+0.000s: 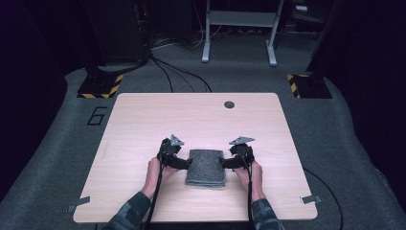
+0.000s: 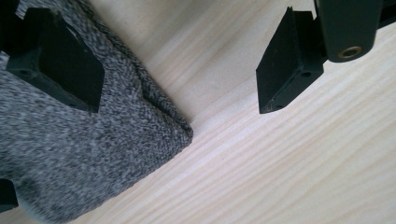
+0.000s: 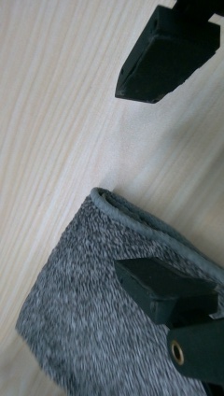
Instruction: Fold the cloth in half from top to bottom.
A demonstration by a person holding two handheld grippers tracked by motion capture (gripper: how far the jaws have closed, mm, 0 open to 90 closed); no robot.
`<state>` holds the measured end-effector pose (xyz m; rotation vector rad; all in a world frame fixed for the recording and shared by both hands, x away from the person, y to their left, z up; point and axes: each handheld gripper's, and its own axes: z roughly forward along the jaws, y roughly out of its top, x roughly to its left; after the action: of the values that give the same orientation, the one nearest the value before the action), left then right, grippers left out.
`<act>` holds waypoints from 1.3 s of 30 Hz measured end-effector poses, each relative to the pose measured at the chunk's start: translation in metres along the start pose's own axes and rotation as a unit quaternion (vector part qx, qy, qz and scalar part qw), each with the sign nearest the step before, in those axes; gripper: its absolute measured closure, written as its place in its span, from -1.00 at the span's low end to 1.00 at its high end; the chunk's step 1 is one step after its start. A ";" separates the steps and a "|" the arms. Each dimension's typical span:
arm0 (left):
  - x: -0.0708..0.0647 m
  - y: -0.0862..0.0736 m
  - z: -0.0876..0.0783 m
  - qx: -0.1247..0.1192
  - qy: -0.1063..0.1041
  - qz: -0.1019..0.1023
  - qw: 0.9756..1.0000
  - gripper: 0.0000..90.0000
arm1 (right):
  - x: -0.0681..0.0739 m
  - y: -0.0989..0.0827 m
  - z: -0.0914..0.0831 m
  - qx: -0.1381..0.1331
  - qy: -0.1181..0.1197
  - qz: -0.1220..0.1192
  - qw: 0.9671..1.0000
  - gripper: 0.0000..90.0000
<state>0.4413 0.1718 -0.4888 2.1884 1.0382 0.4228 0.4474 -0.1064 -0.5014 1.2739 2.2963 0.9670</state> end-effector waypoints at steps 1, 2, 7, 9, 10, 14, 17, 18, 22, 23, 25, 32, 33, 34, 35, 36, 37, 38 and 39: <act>0.001 0.000 -0.003 -0.006 -0.001 -0.001 1.000 -0.67 | 0.001 -0.001 -0.003 -0.005 0.000 -0.001 1.000 -0.69; 0.002 -0.001 -0.007 -0.007 0.000 -0.001 1.000 -0.67 | 0.001 -0.001 -0.007 -0.007 -0.001 -0.002 1.000 -0.70; 0.012 -0.007 -0.024 -0.022 0.009 -0.015 1.000 -0.74 | 0.000 -0.007 -0.032 -0.030 0.003 0.003 1.000 -0.76; 0.015 -0.010 -0.032 -0.028 0.014 -0.017 0.999 -0.76 | -0.002 -0.010 -0.042 -0.041 0.002 0.004 0.999 -0.76; 0.017 -0.012 -0.036 -0.032 0.016 -0.019 0.999 -0.77 | -0.002 -0.012 -0.046 -0.045 0.002 0.005 0.999 -0.76; 0.028 -0.022 -0.054 -0.049 0.035 -0.034 0.998 -0.81 | -0.008 -0.021 -0.065 -0.067 -0.005 0.009 0.998 -0.78; 0.038 -0.033 -0.068 -0.055 0.045 -0.043 0.997 -0.83 | -0.014 -0.031 -0.077 -0.070 -0.011 0.015 0.997 -0.82; 0.040 -0.037 -0.072 -0.055 0.044 -0.048 0.996 -0.83 | -0.016 -0.035 -0.080 -0.069 -0.014 0.018 0.997 -0.82; 0.046 -0.056 -0.084 -0.058 0.057 -0.057 0.995 -0.85 | -0.027 -0.050 -0.092 -0.069 -0.033 0.023 0.997 -0.82; 0.047 -0.061 -0.087 -0.055 0.060 -0.058 0.995 -0.85 | -0.031 -0.055 -0.096 -0.069 -0.039 0.026 0.997 -0.82; 0.049 -0.069 -0.089 -0.054 0.063 -0.063 0.995 -0.86 | -0.038 -0.064 -0.100 -0.065 -0.047 0.033 0.996 -0.82; 0.060 -0.102 -0.094 -0.035 0.075 -0.077 0.994 -0.87 | -0.063 -0.096 -0.108 -0.048 -0.074 0.069 0.994 -0.83; 0.063 -0.110 -0.093 -0.032 0.080 -0.085 0.993 -0.88 | -0.066 -0.099 -0.108 -0.047 -0.078 0.071 0.993 -0.83; 0.066 -0.116 -0.092 -0.028 0.081 -0.091 0.992 -0.88 | -0.071 -0.105 -0.108 -0.044 -0.079 0.078 0.993 -0.83; 0.069 -0.122 -0.092 -0.021 0.081 -0.096 0.992 -0.89 | -0.075 -0.109 -0.108 -0.043 -0.083 0.081 0.992 -0.83; 0.072 -0.127 -0.091 -0.018 0.089 -0.098 0.991 -0.89 | -0.078 -0.113 -0.108 -0.042 -0.086 0.087 0.992 -0.83; 0.074 -0.132 -0.090 -0.014 0.092 -0.103 0.990 -0.90 | -0.081 -0.117 -0.107 -0.038 -0.089 0.090 0.991 -0.84; 0.077 -0.136 -0.089 -0.010 0.094 -0.106 0.990 -0.90 | -0.084 -0.119 -0.107 -0.034 -0.091 0.096 0.991 -0.84; 0.079 -0.140 -0.087 -0.011 0.098 -0.110 0.989 -0.91 | -0.087 -0.122 -0.107 -0.033 -0.095 0.096 0.990 -0.84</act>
<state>0.3660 0.3356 -0.5221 2.0139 1.3598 0.5519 0.3578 -0.2668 -0.5140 1.5109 2.0097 0.9304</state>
